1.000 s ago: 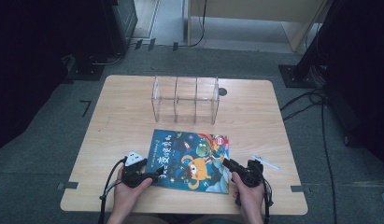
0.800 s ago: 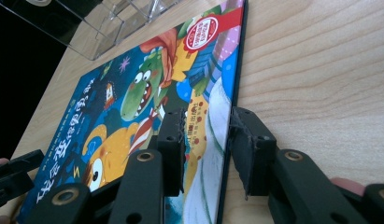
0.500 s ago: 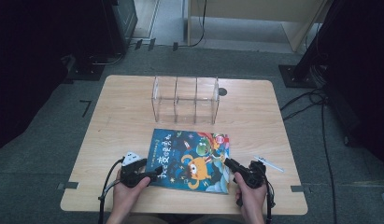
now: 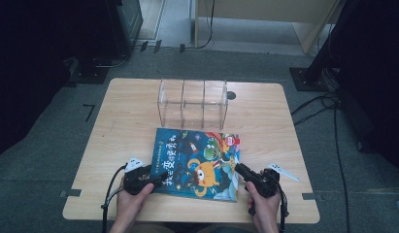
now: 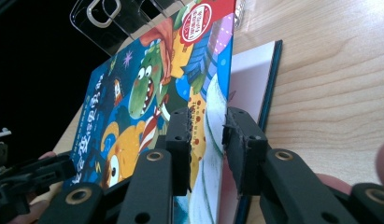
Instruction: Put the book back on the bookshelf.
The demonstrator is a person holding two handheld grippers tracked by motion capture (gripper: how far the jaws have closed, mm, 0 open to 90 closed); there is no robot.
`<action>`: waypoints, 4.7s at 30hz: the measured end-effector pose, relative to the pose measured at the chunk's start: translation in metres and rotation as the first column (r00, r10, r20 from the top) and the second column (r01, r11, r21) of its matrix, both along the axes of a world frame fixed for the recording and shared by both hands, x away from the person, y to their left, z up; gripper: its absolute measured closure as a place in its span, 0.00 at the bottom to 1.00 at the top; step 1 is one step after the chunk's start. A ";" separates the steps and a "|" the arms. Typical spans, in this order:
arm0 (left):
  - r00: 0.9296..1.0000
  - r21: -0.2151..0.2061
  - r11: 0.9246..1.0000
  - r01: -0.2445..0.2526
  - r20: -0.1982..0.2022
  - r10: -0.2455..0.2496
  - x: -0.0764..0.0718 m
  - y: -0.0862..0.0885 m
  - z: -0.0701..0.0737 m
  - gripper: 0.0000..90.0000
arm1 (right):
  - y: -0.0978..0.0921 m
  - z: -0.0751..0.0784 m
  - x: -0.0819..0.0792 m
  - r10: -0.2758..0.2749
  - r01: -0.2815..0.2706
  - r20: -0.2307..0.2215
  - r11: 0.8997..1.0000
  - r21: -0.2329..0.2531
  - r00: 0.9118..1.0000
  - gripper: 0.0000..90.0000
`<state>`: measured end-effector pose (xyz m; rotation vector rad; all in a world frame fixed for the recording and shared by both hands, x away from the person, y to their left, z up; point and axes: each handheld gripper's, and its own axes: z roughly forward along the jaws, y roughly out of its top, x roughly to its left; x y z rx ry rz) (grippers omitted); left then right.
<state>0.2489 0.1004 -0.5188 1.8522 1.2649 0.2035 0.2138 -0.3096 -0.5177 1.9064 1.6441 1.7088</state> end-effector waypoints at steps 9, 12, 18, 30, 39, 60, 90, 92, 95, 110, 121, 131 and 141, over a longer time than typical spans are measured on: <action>1.000 -0.072 0.997 -0.001 0.023 0.003 -0.001 0.007 0.002 0.35 | 0.003 0.000 -0.002 -0.005 0.005 0.017 0.999 -0.045 1.000 0.82; 0.999 -0.095 0.995 -0.013 0.032 0.016 -0.001 0.011 0.004 0.43 | 0.006 -0.001 -0.002 -0.011 0.012 0.017 0.998 -0.068 1.000 0.82; 1.000 -0.255 0.967 0.023 0.020 -0.018 0.001 0.023 0.004 0.54 | 0.006 0.001 -0.002 -0.019 0.021 0.024 0.998 -0.056 1.000 0.82; 0.999 -0.310 0.949 0.054 0.015 -0.052 0.005 0.031 0.002 0.61 | 0.008 0.003 -0.003 -0.031 0.034 0.033 0.995 -0.093 0.999 0.81; 0.996 -0.320 0.943 0.093 0.044 -0.083 0.004 0.031 0.003 0.56 | 0.004 0.007 -0.009 0.026 -0.012 0.112 0.992 -0.123 0.993 0.83; 0.984 -0.309 0.935 0.172 0.105 -0.147 0.003 0.026 0.011 0.55 | -0.003 0.014 -0.019 0.069 -0.040 0.202 0.989 -0.142 0.977 0.85; 0.962 -0.370 0.892 0.260 0.021 -0.271 0.009 0.025 0.003 0.73 | 0.001 0.011 -0.019 0.033 0.006 0.212 0.983 -0.181 0.977 0.80; 0.955 -0.392 0.880 0.269 -0.006 -0.295 0.011 0.027 0.005 0.76 | 0.001 0.010 -0.018 0.027 0.010 0.203 0.983 -0.183 0.979 0.79; 0.944 -0.404 0.874 0.270 -0.069 -0.324 0.014 0.028 0.012 0.79 | 0.002 0.010 -0.017 0.013 0.026 0.188 0.978 -0.205 0.982 0.78; 0.859 -0.481 0.851 0.211 -0.325 -0.396 0.046 0.044 0.049 0.92 | -0.002 0.007 -0.011 -0.075 0.114 0.117 0.918 -0.381 0.990 0.52; 0.805 -0.498 0.847 0.183 -0.418 -0.420 0.065 0.049 0.075 0.98 | -0.032 -0.008 -0.002 -0.142 0.091 -0.036 0.786 -0.611 0.989 0.29; 0.724 -0.452 0.876 0.169 -0.546 -0.421 0.089 0.052 0.091 0.98 | -0.033 -0.009 0.003 -0.092 0.032 -0.059 0.762 -0.647 0.994 0.13; 0.715 -0.353 0.918 0.182 -0.593 -0.370 0.093 0.046 0.133 0.99 | -0.032 -0.010 0.002 -0.078 0.020 -0.061 0.758 -0.652 0.995 0.13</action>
